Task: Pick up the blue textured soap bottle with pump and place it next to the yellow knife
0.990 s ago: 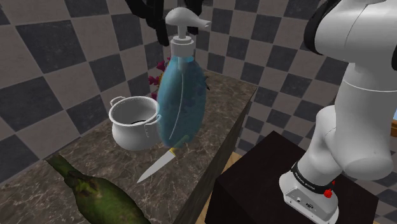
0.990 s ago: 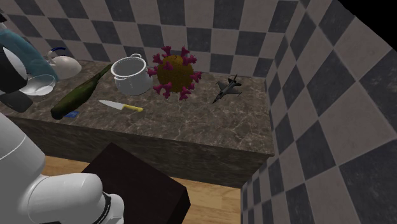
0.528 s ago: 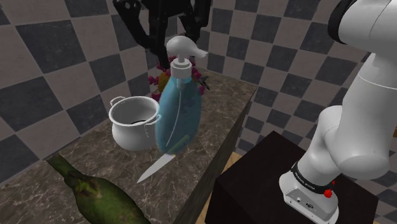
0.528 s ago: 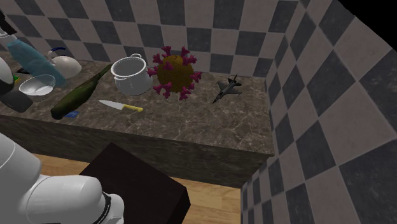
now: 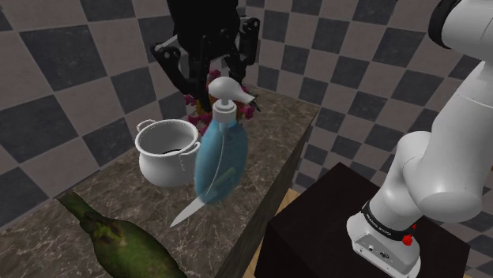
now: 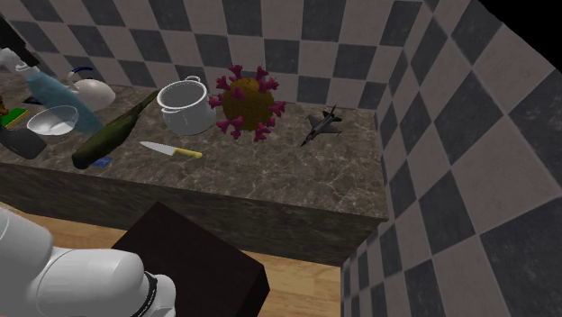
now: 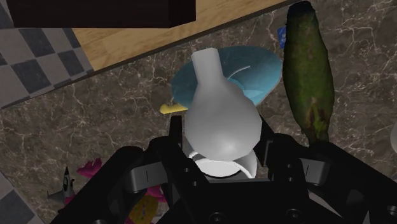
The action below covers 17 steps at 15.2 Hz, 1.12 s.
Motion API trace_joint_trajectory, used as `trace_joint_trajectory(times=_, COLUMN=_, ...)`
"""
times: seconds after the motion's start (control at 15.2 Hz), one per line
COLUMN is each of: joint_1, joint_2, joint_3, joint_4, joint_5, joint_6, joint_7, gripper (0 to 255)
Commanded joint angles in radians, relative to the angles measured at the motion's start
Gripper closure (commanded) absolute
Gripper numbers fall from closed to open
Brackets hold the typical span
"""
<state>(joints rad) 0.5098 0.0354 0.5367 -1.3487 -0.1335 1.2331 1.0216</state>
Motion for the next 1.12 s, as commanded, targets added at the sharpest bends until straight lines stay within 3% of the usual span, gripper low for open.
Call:
trace_joint_trajectory(times=0.0, joint_1=-0.007, joint_2=-0.025, joint_3=-0.006, joint_4=-0.057, joint_5=0.013, joint_6=0.038, joint_7=-0.005, gripper=255)
trace_joint_trajectory(times=1.06, joint_1=-0.021, joint_2=-0.108, joint_3=-0.024, joint_4=-0.366, joint_5=0.054, joint_6=0.276, joint_7=-0.013, gripper=255)
